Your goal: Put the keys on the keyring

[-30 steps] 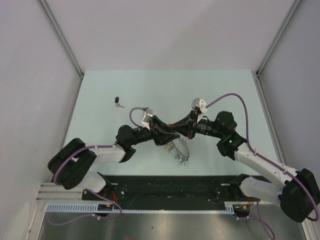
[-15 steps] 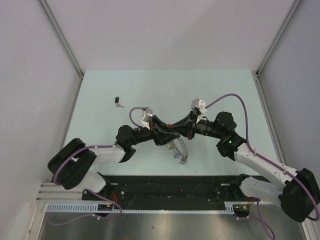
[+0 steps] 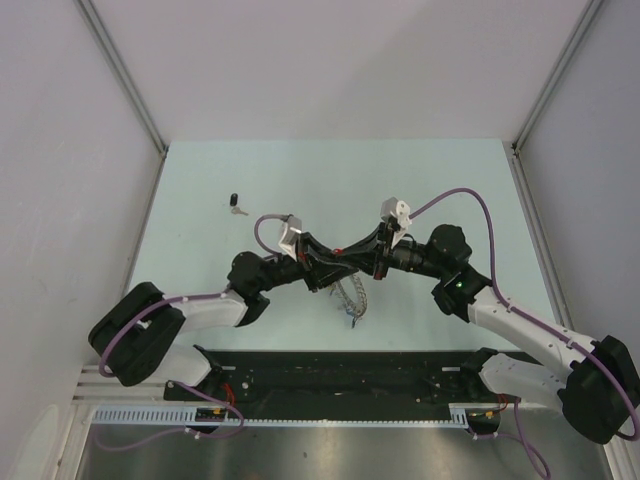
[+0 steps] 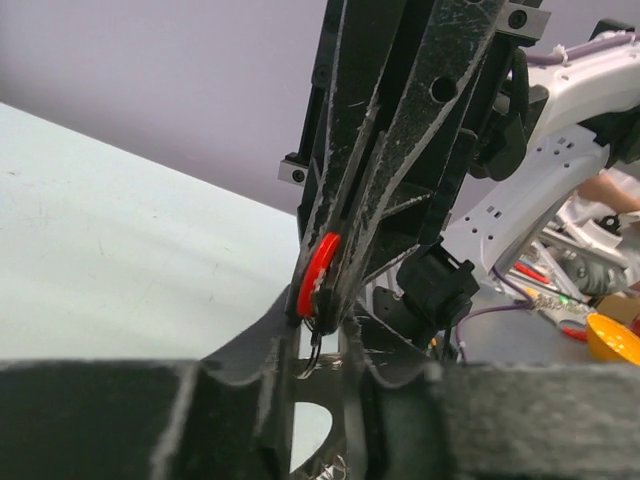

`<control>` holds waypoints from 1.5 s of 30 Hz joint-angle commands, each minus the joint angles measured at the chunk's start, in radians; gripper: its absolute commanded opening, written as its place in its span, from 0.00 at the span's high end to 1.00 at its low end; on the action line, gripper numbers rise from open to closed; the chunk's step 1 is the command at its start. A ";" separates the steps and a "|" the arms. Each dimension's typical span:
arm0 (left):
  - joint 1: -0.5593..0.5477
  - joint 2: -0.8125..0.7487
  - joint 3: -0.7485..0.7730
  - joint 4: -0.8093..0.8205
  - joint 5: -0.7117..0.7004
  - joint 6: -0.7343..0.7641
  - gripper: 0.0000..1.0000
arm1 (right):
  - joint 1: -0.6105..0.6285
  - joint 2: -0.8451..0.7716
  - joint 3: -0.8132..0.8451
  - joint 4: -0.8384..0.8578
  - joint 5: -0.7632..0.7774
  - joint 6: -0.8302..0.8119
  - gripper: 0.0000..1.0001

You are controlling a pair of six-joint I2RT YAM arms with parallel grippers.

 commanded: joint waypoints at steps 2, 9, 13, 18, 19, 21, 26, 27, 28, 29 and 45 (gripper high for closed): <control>-0.003 -0.035 0.000 0.267 -0.015 -0.013 0.82 | 0.007 -0.014 0.016 0.068 0.015 -0.015 1.00; -0.003 -0.051 -0.005 0.238 -0.022 -0.002 1.00 | 0.006 -0.034 0.014 0.051 0.027 -0.008 0.94; -0.003 -0.075 -0.003 0.193 -0.024 0.022 0.99 | 0.001 -0.054 0.016 0.024 0.048 -0.008 0.83; -0.003 -0.111 0.004 0.118 -0.024 0.059 0.95 | -0.011 -0.064 0.017 0.008 0.044 -0.002 0.85; -0.003 -0.115 0.007 0.107 -0.024 0.064 0.99 | -0.011 -0.063 0.016 0.005 0.042 -0.002 0.82; -0.003 -0.127 0.012 0.103 -0.019 0.065 1.00 | -0.017 -0.063 0.017 -0.001 0.047 0.002 0.69; -0.003 -0.149 0.001 0.089 -0.039 0.079 1.00 | -0.060 -0.115 0.017 -0.032 0.085 0.021 0.46; -0.004 -0.153 -0.002 0.087 -0.045 0.080 1.00 | -0.071 -0.129 0.017 -0.041 0.091 0.023 0.45; -0.003 -0.155 -0.009 0.087 -0.054 0.083 0.99 | -0.082 -0.150 0.017 -0.064 0.098 0.025 0.46; -0.003 -0.161 -0.011 0.086 -0.070 0.084 0.99 | -0.089 -0.162 0.017 -0.079 0.101 0.021 0.45; -0.004 -0.227 -0.034 0.043 -0.162 0.073 1.00 | -0.125 -0.120 -0.027 -0.072 -0.117 -0.005 0.58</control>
